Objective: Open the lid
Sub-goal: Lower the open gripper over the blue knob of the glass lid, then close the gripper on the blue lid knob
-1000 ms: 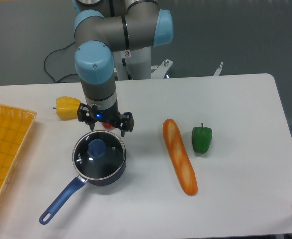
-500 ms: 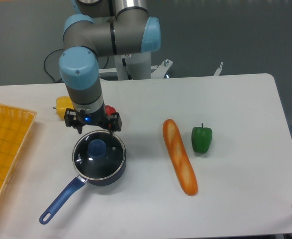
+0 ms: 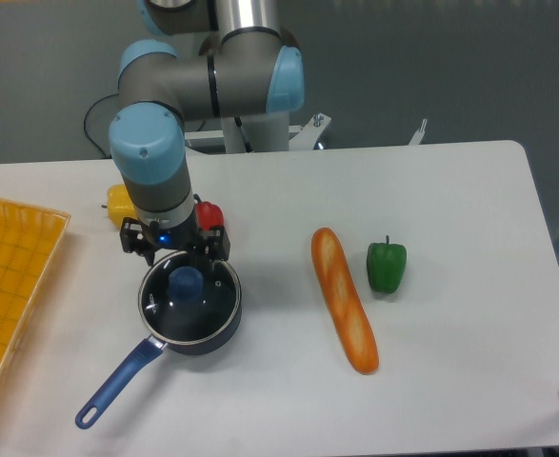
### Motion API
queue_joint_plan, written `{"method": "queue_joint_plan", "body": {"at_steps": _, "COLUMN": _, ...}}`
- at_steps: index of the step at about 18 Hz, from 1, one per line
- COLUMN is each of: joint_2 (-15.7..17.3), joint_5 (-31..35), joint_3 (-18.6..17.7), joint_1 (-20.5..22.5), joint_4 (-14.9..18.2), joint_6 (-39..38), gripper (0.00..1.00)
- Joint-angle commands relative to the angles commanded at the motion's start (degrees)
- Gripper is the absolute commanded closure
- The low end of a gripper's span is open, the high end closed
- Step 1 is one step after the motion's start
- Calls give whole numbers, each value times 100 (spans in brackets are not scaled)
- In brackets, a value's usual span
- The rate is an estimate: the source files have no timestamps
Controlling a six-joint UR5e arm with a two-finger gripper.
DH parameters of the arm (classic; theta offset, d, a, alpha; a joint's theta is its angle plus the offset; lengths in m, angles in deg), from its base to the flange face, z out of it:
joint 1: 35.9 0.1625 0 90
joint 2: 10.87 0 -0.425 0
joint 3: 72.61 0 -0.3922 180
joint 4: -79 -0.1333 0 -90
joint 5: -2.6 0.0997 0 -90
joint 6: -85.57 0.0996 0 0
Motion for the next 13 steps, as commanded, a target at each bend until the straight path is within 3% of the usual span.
{"method": "queue_joint_plan", "body": {"at_steps": 7, "joint_2": -316, "joint_5": 17, "joint_3": 114, "joint_1": 9, "joint_4": 9, "joint_6": 18, "gripper": 0}}
{"method": "queue_joint_plan", "body": {"at_steps": 13, "joint_2": -334, "joint_5": 26, "joint_3": 88, "joint_1": 0, "joint_4": 9, "joint_6": -62, "gripper": 0}}
